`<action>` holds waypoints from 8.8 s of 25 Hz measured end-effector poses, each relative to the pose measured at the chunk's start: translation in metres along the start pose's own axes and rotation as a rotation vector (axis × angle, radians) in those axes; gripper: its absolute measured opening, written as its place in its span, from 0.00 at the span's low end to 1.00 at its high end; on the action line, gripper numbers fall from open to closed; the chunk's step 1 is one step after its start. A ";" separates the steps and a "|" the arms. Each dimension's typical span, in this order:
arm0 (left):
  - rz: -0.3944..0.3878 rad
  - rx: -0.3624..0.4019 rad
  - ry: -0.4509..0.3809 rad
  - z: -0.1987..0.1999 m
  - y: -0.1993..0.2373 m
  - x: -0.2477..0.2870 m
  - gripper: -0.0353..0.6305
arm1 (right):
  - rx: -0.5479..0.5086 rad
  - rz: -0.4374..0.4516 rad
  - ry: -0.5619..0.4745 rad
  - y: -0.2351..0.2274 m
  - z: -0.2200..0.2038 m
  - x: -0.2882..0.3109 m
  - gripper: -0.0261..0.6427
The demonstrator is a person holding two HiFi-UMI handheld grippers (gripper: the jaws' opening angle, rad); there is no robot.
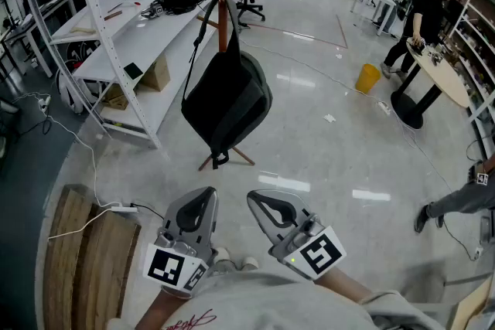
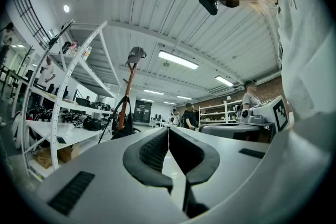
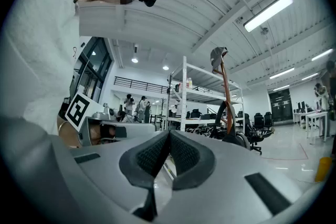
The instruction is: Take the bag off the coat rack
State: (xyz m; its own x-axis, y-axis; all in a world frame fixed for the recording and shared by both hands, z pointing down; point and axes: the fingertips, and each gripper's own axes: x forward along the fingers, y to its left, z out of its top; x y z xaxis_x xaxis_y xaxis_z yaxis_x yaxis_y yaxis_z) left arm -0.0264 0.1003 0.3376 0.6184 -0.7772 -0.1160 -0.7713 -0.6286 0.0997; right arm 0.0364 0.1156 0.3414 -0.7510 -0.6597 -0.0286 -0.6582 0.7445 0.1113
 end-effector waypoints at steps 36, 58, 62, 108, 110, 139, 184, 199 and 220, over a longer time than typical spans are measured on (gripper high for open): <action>0.107 0.043 -0.019 -0.006 -0.010 0.020 0.08 | 0.047 -0.049 -0.045 -0.037 0.000 0.006 0.07; 0.035 0.015 -0.020 0.001 0.116 0.136 0.08 | 0.046 -0.116 -0.046 -0.142 -0.008 0.137 0.07; 0.015 -0.007 -0.018 0.004 0.139 0.157 0.08 | 0.047 -0.126 -0.041 -0.159 -0.009 0.162 0.07; -0.001 -0.041 -0.001 0.003 0.220 0.246 0.08 | 0.033 -0.297 0.051 -0.278 -0.016 0.249 0.36; 0.004 -0.036 -0.005 0.003 0.221 0.247 0.08 | 0.031 -0.302 0.054 -0.281 -0.017 0.251 0.36; 0.092 -0.025 0.007 -0.001 0.255 0.248 0.08 | 0.000 -0.409 0.132 -0.389 -0.028 0.333 0.36; 0.150 -0.034 -0.005 0.004 0.264 0.219 0.08 | 0.131 -0.442 0.058 -0.404 0.010 0.348 0.07; 0.132 -0.018 -0.024 0.013 0.252 0.217 0.08 | 0.178 -0.400 -0.008 -0.396 0.049 0.335 0.07; 0.122 0.001 -0.044 0.021 0.238 0.212 0.08 | 0.231 -0.260 -0.067 -0.334 0.058 0.286 0.07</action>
State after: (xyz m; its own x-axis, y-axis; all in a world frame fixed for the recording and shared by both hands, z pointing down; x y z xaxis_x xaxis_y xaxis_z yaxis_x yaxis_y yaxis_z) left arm -0.0820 -0.2136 0.3164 0.5132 -0.8458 -0.1459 -0.8403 -0.5297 0.1151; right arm 0.0383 -0.3154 0.2384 -0.5534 -0.8278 -0.0925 -0.8166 0.5611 -0.1354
